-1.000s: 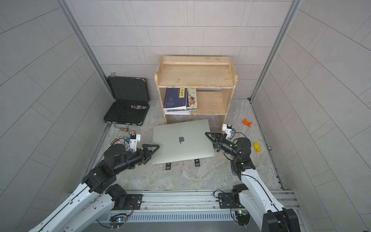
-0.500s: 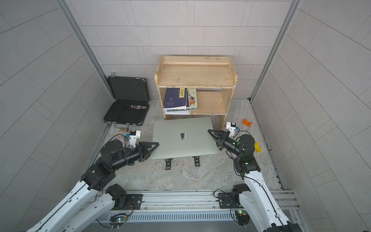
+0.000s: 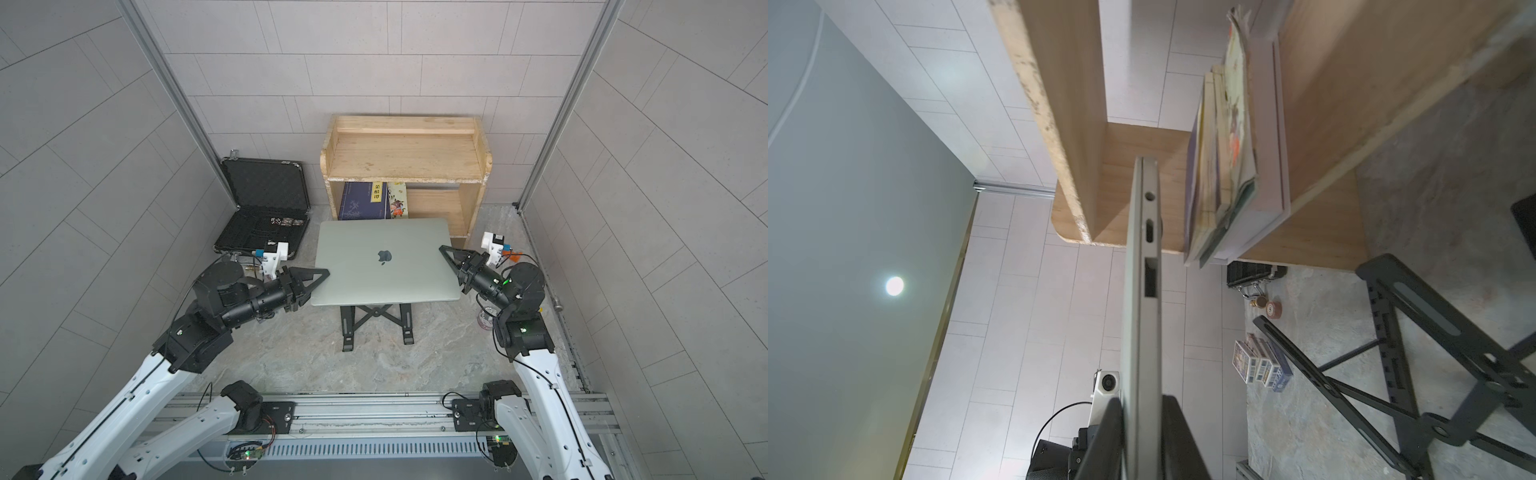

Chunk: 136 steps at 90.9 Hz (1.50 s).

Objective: Close the laptop lid and set it aside
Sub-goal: Pick up the laptop from the computer stand, then place the laptop on the shelf.

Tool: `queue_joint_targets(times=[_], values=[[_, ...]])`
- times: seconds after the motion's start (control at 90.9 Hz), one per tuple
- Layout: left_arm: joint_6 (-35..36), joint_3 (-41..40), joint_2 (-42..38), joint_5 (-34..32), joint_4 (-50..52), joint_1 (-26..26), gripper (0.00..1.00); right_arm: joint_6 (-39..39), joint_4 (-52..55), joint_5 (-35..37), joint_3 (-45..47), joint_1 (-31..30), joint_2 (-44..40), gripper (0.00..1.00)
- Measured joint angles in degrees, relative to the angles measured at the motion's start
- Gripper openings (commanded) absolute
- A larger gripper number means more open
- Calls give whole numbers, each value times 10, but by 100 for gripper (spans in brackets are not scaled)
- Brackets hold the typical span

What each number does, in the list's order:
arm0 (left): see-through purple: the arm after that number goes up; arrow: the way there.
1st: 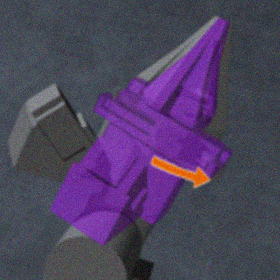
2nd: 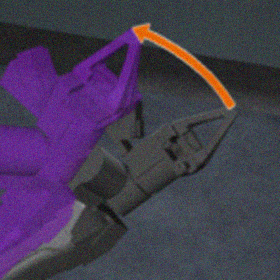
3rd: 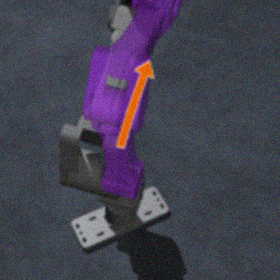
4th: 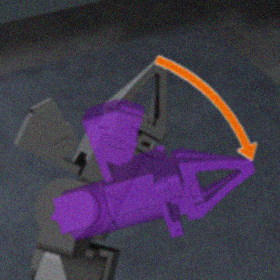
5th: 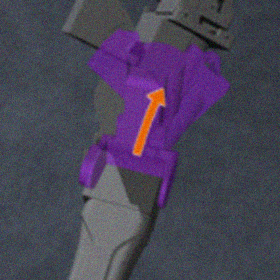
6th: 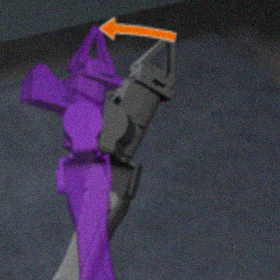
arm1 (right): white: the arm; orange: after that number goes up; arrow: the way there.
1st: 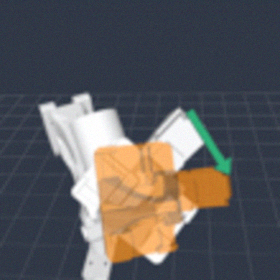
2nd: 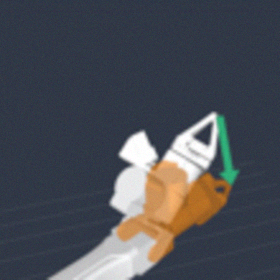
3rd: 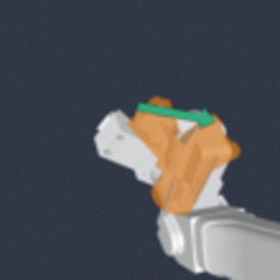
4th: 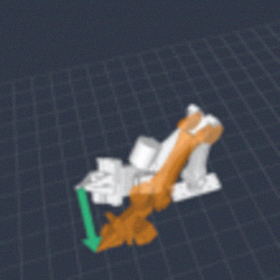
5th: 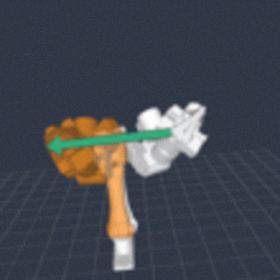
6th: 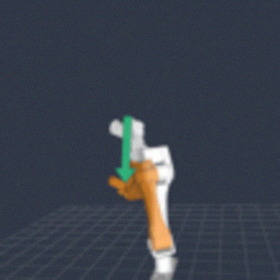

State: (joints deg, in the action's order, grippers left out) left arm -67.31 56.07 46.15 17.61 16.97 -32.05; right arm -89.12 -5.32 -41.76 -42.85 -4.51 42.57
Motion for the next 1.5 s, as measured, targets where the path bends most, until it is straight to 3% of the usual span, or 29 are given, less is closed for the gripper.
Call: queue_joint_targets(times=[0.341,0.737,1.497], values=[[24,148,111,-3,2,11,0,-3,19,-1,-119,33,64,0],[37,268,235,2,-2,18,0,-37,-3,-28,-169,96,133,0],[42,355,343,21,-24,47,0,-48,-30,-26,-233,113,228,0]])
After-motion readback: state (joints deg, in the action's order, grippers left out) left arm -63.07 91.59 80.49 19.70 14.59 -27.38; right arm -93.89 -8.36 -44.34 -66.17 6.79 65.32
